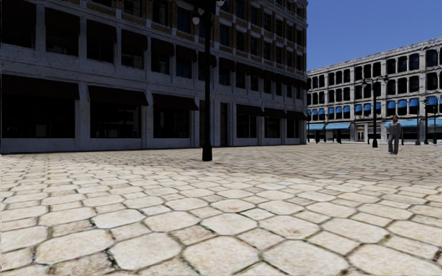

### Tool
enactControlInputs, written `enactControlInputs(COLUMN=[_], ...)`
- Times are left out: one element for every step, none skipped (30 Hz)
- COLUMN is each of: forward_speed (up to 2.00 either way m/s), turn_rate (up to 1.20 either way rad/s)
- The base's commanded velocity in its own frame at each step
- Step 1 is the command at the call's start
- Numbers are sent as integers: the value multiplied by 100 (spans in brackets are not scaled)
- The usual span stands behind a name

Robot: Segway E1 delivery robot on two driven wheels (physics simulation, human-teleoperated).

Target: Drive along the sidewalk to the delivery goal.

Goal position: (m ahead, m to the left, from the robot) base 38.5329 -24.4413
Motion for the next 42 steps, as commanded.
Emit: enactControlInputs(forward_speed=[200,200,200,200,200,200,200,200,200,200,200,200,200,200,200,200,200,200,200,200,200,200,200,200,200,200,200,200,200,200,200,200,200,200,200,200,200,200,200,200,200,200], turn_rate=[-67,-67,-67,-67,-67,-67,-66,-66,-66,-66,-66,-66,-66,-66,-66,-66,-66,-66,-66,-66,-66,-66,-66,-66,-66,-66,-66,-66,-66,-66,-66,-66,-66,-66,-66,-66,-66,-66,-66,-65,-64,-64])
